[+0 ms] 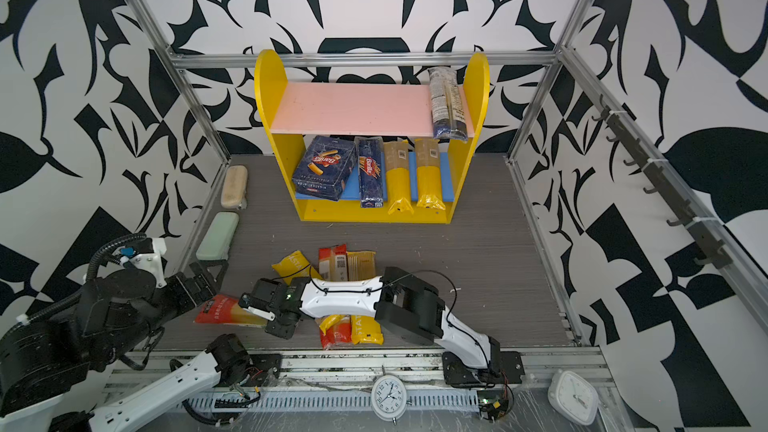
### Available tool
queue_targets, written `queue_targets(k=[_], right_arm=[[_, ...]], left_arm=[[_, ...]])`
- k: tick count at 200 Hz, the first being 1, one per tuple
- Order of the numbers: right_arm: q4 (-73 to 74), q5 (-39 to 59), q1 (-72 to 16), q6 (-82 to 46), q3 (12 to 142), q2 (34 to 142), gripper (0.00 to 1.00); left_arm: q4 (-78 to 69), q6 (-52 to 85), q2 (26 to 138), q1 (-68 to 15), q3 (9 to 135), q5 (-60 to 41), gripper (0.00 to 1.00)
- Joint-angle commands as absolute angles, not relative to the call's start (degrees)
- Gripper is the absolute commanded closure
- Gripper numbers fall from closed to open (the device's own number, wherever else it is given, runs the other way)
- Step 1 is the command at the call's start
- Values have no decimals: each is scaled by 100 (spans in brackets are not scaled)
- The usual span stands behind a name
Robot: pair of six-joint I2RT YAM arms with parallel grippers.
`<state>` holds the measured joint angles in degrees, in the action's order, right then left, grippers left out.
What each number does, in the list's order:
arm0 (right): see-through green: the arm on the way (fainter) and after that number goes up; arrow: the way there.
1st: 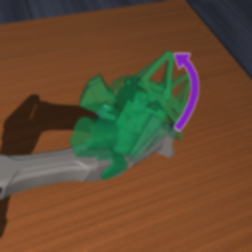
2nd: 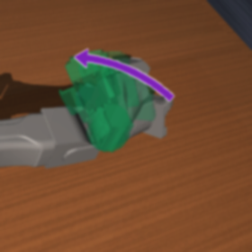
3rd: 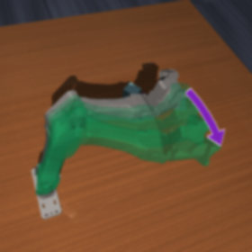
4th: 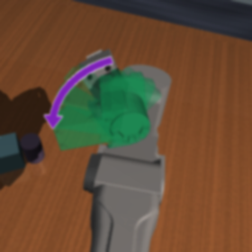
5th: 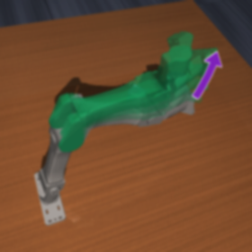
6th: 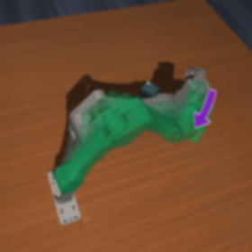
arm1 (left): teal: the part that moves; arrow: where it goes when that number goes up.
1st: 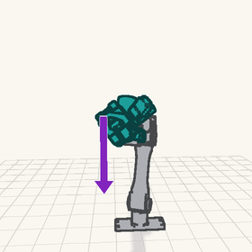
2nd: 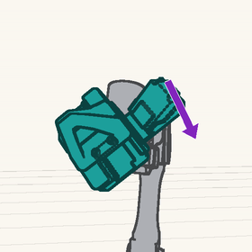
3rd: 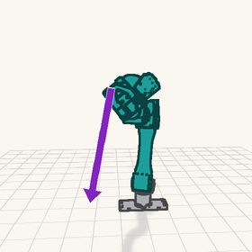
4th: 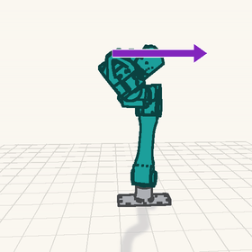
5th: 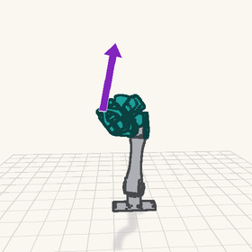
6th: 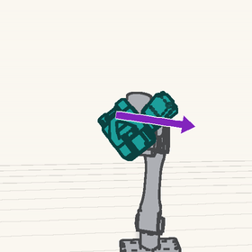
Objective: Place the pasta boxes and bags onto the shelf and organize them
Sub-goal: 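Grip the red spaghetti bag with the right gripper near the left gripper, then lift the red bag with the right gripper up above the pink top board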
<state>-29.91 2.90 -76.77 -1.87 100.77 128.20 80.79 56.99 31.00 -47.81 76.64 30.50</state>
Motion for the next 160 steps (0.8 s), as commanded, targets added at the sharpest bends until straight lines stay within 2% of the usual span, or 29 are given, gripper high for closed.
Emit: queue_targets(k=[1, 88, 130, 160], right_arm=[[-3111, 368, -7445, -437, 9864, 12608, 100], [-2165, 1801, -6646, -1404, 8876, 11065, 100], [-2341, 1913, -6574, -1358, 8987, 10407, 100], [-2795, 1312, -6565, -1207, 9133, 9779, 100]], left_arm=[[8285, 5695, 3077, -4799, 7750, 3190, 1], [8316, 5603, 3254, -4799, 8223, 3396, 1], [8254, 5473, 3425, -4799, 8426, 3484, 1], [8218, 5406, 3518, -4799, 8553, 3547, 1]])
